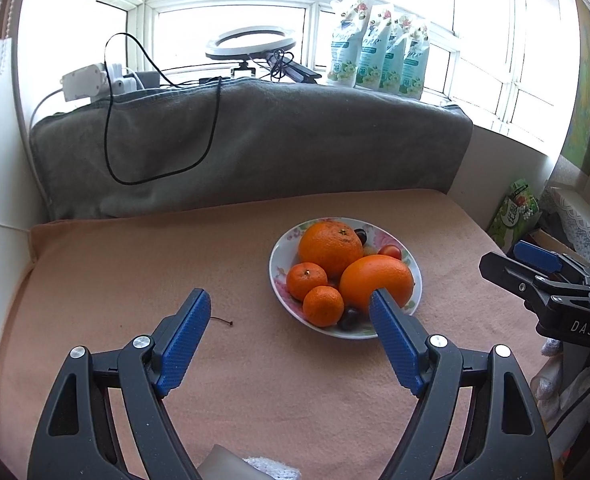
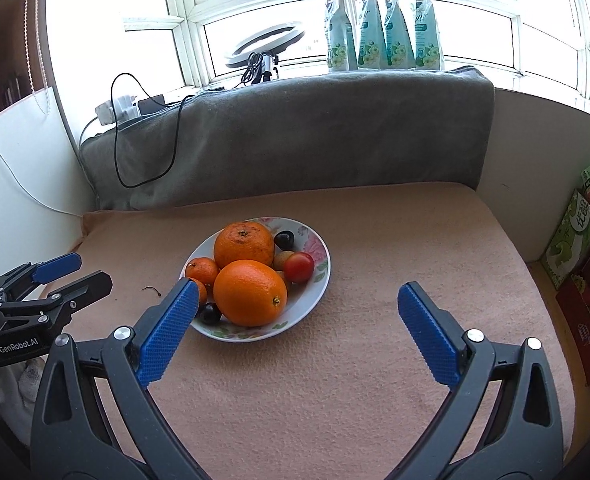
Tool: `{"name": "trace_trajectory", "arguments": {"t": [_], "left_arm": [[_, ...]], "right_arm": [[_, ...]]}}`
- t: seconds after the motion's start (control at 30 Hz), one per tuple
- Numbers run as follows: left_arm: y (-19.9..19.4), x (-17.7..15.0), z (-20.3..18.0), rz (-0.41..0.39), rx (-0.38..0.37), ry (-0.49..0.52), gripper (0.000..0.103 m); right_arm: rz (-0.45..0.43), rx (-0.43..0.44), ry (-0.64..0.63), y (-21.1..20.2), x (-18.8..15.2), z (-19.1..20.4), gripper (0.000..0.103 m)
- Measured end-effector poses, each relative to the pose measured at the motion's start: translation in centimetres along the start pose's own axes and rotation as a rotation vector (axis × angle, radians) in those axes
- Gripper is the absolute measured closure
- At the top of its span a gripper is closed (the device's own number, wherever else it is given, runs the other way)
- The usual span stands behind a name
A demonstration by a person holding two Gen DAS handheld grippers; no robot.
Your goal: Organize fruits
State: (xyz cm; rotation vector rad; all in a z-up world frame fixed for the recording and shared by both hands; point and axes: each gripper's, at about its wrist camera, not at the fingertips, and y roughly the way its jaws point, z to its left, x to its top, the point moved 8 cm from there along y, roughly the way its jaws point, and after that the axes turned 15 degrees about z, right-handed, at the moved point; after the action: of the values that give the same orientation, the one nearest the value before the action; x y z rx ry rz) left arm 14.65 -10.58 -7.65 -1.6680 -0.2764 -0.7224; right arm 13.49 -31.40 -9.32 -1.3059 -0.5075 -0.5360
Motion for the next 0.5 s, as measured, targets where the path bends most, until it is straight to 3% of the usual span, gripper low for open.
{"name": "trace_trajectory", "arguments": {"t": [0.5], "left_arm": [[-0.41, 0.00, -0.17, -0.008, -0.007, -0.003, 0.021]], "right_arm": [[0.003, 0.006, -0.004, 0.07, 0.02, 0.33, 0.001]]}}
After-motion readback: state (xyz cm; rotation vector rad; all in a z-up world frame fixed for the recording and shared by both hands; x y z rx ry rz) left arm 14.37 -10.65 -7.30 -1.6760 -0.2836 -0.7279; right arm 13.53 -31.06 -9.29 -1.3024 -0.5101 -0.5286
